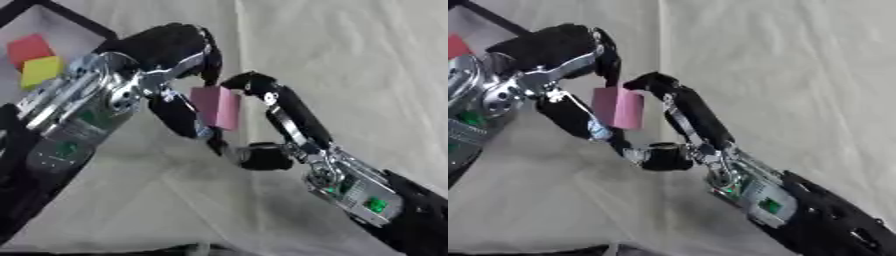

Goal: Pick up the objects with one hand, pass them to the other hand, and then place them into the box on the other side of the table.

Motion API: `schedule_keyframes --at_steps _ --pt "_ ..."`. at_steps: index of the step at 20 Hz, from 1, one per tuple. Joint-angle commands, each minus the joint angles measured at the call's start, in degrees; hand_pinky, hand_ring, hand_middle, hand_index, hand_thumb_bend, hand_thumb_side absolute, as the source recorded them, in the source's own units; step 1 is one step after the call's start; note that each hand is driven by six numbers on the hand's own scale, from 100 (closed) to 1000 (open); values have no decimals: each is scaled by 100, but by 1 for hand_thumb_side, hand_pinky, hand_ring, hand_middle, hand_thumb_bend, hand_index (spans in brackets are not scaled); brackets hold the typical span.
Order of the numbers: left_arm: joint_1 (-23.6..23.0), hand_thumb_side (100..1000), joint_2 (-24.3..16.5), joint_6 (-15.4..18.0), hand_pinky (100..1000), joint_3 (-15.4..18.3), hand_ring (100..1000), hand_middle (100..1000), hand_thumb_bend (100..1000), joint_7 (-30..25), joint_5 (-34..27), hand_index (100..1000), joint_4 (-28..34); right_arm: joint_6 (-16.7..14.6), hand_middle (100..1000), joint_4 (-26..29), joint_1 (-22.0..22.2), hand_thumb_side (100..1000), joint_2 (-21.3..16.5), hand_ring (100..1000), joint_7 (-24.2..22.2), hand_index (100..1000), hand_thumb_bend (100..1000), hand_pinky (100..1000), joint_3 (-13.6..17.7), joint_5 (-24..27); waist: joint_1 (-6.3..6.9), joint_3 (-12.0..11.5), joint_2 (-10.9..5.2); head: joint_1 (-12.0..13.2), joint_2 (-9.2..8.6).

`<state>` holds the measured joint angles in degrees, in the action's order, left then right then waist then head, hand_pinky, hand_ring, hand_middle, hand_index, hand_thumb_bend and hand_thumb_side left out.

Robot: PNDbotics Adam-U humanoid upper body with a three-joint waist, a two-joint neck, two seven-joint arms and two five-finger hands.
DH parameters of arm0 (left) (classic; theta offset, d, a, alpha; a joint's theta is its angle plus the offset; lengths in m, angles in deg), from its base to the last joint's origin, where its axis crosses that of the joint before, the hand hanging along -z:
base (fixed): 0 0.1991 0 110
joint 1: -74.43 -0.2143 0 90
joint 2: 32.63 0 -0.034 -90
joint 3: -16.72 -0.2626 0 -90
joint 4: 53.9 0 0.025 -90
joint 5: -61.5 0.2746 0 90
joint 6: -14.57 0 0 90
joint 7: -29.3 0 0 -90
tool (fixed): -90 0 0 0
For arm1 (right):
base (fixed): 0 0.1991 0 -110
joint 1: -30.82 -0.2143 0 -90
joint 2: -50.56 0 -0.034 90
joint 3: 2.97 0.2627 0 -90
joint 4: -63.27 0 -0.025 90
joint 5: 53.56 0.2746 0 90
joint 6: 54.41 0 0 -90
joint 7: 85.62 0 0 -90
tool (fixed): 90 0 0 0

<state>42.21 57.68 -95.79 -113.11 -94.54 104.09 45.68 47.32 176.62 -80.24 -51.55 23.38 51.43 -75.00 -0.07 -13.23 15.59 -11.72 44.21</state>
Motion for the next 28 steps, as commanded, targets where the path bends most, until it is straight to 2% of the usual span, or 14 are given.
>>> schedule_keyframes --at_steps 1,8,16,20,25,28 --pt "76 100 -149 -22 736 128 584 505 427 -52 43 434 159 62 769 124 2 262 -92 863 4 819 495 776 103 -110 5 -2 -134 -8 -9" --pt "25 100 -264 -58 735 223 584 505 424 -144 36 436 287 136 773 124 118 260 -121 865 143 821 495 776 155 -160 11 0 -157 10 -9" --pt "-60 100 -449 -239 742 495 579 505 428 -132 -62 429 411 140 774 124 232 244 -143 865 281 821 493 776 175 -206 14 -14 -180 31 -9" --pt "-65 100 -606 -414 748 740 573 505 430 -96 -242 420 623 141 773 124 277 233 -152 865 319 820 500 776 184 -240 9 -28 -188 31 -9" --pt "-9 100 -1016 -698 752 1099 571 508 430 -40 -517 416 930 132 773 124 336 202 -176 864 330 818 509 777 173 -300 17 -42 -198 51 -9" --pt "-6 100 -1223 -894 759 1321 569 511 433 60 -645 412 893 113 775 124 383 183 -239 865 283 821 523 780 147 -382 16 -43 -210 85 -9"
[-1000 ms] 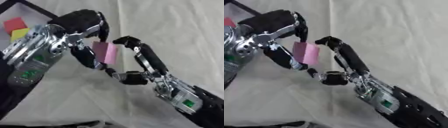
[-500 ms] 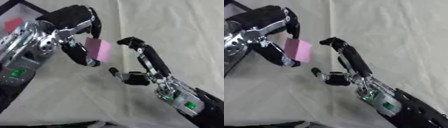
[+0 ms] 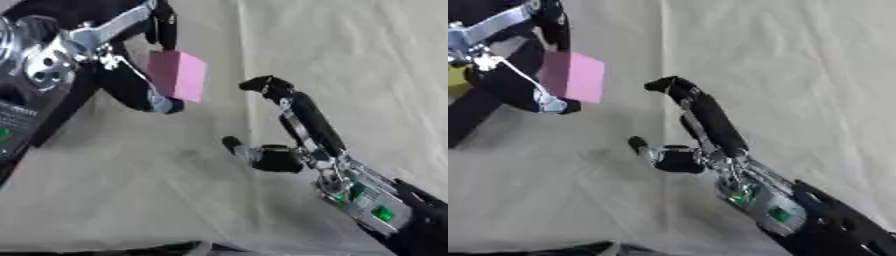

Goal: Pick up the objects with one hand, pass them to the other hand, and then place them into the box on the other side of the table.

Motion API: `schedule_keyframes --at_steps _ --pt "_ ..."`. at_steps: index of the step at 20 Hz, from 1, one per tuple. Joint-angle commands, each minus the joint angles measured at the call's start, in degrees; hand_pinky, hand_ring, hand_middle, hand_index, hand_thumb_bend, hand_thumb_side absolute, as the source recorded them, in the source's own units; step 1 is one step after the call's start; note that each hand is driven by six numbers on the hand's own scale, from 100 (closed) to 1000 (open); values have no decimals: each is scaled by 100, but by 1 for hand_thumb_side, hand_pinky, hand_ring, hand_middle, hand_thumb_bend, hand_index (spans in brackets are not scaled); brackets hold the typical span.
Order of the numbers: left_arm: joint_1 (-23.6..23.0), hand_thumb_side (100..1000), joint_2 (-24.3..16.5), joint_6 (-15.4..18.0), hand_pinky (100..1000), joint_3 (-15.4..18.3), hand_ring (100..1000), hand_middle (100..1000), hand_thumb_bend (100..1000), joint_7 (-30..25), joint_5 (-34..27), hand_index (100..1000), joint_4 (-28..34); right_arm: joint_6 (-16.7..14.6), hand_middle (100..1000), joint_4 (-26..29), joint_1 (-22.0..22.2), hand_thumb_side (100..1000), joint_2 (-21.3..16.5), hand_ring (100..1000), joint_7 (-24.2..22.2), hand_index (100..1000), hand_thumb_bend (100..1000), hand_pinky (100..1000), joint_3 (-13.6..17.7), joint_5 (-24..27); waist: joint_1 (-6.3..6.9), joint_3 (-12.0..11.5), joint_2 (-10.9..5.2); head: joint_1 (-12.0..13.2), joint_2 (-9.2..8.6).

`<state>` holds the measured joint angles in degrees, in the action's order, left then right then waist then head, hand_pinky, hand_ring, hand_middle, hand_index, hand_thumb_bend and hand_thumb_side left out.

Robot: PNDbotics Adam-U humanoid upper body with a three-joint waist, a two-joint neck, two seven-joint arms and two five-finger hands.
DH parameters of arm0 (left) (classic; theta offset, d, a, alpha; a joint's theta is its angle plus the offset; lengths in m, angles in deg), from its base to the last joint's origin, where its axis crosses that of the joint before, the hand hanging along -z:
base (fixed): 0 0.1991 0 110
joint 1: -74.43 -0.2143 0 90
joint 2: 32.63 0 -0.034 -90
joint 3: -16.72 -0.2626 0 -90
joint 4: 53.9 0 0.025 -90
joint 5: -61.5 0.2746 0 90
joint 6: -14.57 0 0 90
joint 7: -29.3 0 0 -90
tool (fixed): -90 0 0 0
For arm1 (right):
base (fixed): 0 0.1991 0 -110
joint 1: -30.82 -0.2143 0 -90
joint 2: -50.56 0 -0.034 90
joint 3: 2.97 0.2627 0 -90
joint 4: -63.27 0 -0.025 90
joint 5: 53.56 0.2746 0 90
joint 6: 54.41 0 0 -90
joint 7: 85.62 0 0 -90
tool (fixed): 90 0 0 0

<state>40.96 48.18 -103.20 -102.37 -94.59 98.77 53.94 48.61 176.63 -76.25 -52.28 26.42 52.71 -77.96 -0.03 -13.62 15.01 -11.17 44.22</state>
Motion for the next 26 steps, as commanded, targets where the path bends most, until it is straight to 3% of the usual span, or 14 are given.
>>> schedule_keyframes --at_steps 1,10,19,26 --pt "119 100 -331 -206 761 315 569 512 434 113 -148 411 9 -39 775 123 0 182 -180 865 -26 821 523 780 19 -116 10 0 -157 44 -10" --pt "12 100 -1012 -423 770 775 567 518 440 482 -752 405 -101 -250 769 123 264 170 -264 859 90 816 537 783 69 -316 3 59 -194 336 -10" --pt "-346 100 -1378 -596 787 1116 562 522 439 866 -1109 395 -474 -371 767 123 585 152 -194 857 323 814 551 785 105 -606 -77 169 -236 671 -10" --pt "-618 100 -1602 -630 794 1316 559 523 437 1165 -1283 390 -837 -456 761 123 697 116 -101 852 628 806 567 779 286 -625 -118 219 -211 1017 -201"
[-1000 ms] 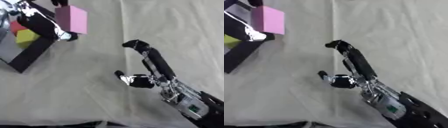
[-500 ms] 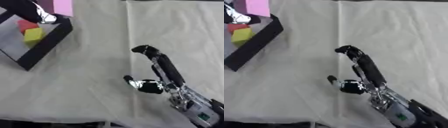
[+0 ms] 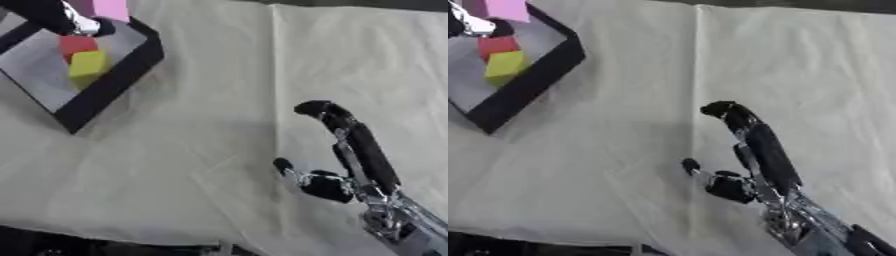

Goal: Pick up the objects with one hand, pass them to the other hand, and then place them into the box on the other side of the table.

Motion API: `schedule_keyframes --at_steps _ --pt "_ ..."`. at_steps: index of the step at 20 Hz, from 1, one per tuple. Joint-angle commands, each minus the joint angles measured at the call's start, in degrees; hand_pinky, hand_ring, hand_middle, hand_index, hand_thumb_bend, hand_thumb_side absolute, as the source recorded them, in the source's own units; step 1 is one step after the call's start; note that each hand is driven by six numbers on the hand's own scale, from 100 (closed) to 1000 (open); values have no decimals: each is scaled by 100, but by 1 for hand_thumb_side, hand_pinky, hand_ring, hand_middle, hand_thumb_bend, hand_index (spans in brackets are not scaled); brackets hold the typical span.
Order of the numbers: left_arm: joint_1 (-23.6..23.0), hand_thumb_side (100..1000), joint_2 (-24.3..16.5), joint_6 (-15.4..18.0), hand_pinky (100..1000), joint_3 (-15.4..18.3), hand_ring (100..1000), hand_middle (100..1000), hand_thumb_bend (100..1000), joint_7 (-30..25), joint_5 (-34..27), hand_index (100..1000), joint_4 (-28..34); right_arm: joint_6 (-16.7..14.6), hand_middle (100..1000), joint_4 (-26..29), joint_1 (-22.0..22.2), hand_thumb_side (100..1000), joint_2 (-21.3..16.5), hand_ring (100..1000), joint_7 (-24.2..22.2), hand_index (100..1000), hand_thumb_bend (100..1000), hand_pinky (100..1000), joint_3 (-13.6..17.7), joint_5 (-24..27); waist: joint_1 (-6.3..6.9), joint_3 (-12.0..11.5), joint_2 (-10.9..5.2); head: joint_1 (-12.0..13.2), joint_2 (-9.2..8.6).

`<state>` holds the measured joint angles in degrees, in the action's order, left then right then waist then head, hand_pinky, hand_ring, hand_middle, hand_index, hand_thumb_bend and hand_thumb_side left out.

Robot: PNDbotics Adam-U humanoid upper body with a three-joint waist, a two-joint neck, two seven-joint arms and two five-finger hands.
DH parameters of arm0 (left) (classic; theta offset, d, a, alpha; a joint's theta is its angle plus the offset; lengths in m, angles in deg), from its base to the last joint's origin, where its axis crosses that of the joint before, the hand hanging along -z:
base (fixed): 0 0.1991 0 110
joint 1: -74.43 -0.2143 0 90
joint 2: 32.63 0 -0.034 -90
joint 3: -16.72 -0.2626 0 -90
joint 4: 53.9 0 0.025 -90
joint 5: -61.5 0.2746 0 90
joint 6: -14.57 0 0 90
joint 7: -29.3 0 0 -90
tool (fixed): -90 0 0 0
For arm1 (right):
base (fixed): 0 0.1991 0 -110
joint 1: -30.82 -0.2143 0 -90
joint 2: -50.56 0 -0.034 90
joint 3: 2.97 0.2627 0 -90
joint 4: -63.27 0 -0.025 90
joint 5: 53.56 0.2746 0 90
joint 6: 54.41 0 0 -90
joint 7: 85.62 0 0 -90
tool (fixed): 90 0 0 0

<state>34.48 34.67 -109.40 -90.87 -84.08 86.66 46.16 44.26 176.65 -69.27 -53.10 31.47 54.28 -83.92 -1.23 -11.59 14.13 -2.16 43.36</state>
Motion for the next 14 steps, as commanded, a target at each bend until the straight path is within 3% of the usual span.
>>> schedule_keyframes --at_steps 1,8,14 --pt "-8 100 -274 -21 797 198 558 524 436 155 -107 388 -110 -20 761 121 21 116 -5 852 186 805 563 777 183 -11 -5 27 -118 165 -147" --pt "-204 100 -369 -51 800 379 557 525 436 477 -272 384 -556 11 757 121 86 142 53 851 786 799 532 766 693 374 -52 93 -79 428 -293" --pt "-322 100 -382 -10 800 459 558 527 433 731 -257 387 -907 -78 754 121 103 161 57 850 1255 794 512 759 1029 761 -112 141 -35 494 -333"
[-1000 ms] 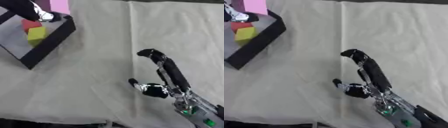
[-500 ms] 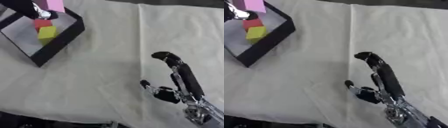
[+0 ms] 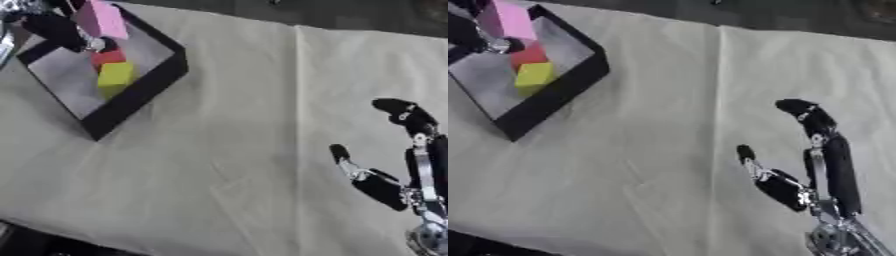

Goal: Pick up the objects with one hand, pass them to the other hand, and then place them into the box on the other side of the table.

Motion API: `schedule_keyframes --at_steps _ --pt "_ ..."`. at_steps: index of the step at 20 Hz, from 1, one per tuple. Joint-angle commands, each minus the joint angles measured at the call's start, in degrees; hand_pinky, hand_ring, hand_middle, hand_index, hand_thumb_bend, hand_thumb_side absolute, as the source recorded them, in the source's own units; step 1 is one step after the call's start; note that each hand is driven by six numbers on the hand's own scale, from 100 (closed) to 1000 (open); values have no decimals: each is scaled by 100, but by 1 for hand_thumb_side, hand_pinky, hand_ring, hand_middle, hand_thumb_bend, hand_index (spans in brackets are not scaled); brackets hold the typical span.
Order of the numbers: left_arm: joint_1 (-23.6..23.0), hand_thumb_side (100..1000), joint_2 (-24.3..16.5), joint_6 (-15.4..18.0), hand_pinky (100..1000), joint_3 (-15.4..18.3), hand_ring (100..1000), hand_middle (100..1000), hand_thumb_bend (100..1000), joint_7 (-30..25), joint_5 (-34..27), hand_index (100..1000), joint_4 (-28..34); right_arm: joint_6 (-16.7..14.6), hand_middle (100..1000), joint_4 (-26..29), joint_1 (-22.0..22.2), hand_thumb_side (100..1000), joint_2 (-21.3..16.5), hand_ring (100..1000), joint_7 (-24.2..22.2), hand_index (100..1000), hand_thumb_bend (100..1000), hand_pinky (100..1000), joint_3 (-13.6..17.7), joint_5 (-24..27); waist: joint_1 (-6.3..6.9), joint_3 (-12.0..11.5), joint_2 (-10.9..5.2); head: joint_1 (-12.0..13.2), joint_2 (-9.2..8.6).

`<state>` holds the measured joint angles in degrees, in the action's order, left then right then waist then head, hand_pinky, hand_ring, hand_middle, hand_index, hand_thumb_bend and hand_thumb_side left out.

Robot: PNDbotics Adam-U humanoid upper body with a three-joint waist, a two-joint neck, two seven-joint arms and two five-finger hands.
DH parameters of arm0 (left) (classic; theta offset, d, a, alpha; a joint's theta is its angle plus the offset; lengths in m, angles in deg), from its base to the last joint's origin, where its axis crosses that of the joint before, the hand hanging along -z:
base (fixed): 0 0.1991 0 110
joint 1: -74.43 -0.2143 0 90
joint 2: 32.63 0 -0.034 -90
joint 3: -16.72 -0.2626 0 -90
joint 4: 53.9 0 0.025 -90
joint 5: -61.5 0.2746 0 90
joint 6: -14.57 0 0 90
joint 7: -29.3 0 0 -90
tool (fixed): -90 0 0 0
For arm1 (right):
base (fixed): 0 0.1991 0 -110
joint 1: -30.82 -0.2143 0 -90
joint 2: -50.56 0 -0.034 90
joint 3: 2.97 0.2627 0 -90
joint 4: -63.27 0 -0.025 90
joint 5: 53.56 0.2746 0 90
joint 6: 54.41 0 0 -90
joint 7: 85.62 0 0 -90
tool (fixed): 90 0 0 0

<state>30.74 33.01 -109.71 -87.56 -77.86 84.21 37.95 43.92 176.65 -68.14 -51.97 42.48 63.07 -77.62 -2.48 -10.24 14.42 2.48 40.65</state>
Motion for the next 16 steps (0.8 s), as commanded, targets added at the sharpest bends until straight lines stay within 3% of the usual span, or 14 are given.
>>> schedule_keyframes --at_steps 1,5,9,11,13,16 --pt "39 100 -207 32 803 133 558 529 429 139 -1 389 -150 -69 754 121 -8 162 -51 850 191 794 512 759 172 162 2 13 -56 28 -48" --pt "-3 100 -175 78 806 164 566 541 428 285 46 416 -373 -146 754 121 -31 163 13 850 283 794 511 758 220 184 -42 45 -7 -18 -3" --pt "-42 100 -161 161 807 170 582 560 504 383 196 469 -590 -202 753 121 -41 169 68 850 339 793 506 756 228 189 -79 81 42 -44 47" --pt "-70 100 -155 249 829 177 610 596 579 408 312 545 -687 -210 752 121 -43 171 86 850 367 792 504 755 240 221 -89 93 63 -49 60" --pt "-96 100 -154 351 859 181 649 641 713 373 413 629 -746 -214 752 121 -46 173 94 850 391 792 502 755 250 242 -94 95 79 -58 77" --pt "-110 119 -141 427 887 209 696 671 850 311 500 668 -799 -204 749 121 -82 149 110 849 418 790 519 753 263 292 -89 81 93 -89 86"
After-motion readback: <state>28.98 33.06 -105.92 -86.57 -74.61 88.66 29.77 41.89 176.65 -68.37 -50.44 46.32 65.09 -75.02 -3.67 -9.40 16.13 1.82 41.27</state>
